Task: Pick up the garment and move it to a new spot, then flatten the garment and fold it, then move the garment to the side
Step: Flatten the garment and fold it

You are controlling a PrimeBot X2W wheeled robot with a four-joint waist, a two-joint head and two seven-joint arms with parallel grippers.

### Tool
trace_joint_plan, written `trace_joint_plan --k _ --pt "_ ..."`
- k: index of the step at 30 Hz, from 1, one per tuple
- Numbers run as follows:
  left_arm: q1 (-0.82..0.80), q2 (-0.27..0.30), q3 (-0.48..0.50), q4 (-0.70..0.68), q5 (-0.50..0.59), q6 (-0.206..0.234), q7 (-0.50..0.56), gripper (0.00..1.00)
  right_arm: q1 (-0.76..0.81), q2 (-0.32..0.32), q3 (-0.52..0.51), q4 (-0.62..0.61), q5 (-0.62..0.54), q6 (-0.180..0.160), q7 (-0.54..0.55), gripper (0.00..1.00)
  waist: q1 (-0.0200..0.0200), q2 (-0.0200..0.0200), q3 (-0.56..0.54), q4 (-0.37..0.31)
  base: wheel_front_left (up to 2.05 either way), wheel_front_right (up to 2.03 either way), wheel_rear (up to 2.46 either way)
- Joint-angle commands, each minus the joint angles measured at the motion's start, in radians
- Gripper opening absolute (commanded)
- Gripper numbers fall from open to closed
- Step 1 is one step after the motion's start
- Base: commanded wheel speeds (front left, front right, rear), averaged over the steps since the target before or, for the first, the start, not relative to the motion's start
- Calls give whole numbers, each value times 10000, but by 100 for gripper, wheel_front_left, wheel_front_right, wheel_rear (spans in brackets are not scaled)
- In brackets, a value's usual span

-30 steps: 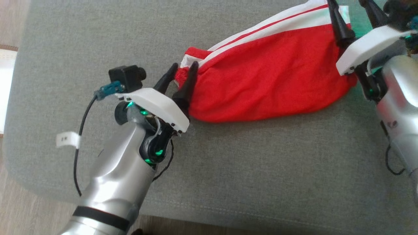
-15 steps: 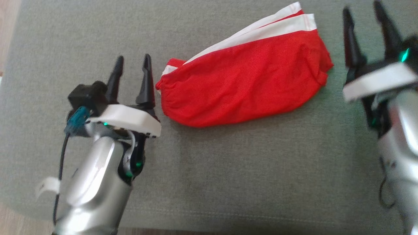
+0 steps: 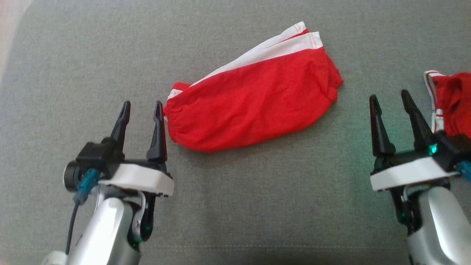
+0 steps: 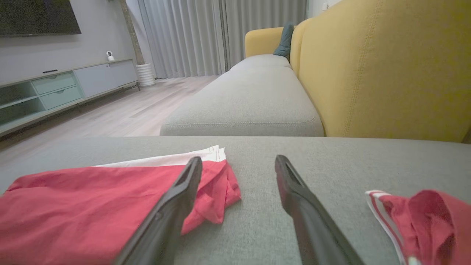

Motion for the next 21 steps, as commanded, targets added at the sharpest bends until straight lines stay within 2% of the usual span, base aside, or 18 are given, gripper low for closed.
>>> trace_joint_plan --k 1,9,21 --pt "-83 206 460 -382 99 -40 -119 100 51 63 77 -507 -85 -9 69 100 0 0 -71 -52 0 0 0" --pt "136 83 622 -286 278 -173 -119 100 589 331 -205 -1289 -227 -9 483 100 0 0 -120 -139 0 0 0" --pt "-38 -84 773 -159 454 -383 -120 100 499 300 -287 -1513 -268 -9 682 100 0 0 88 -99 0 0 0"
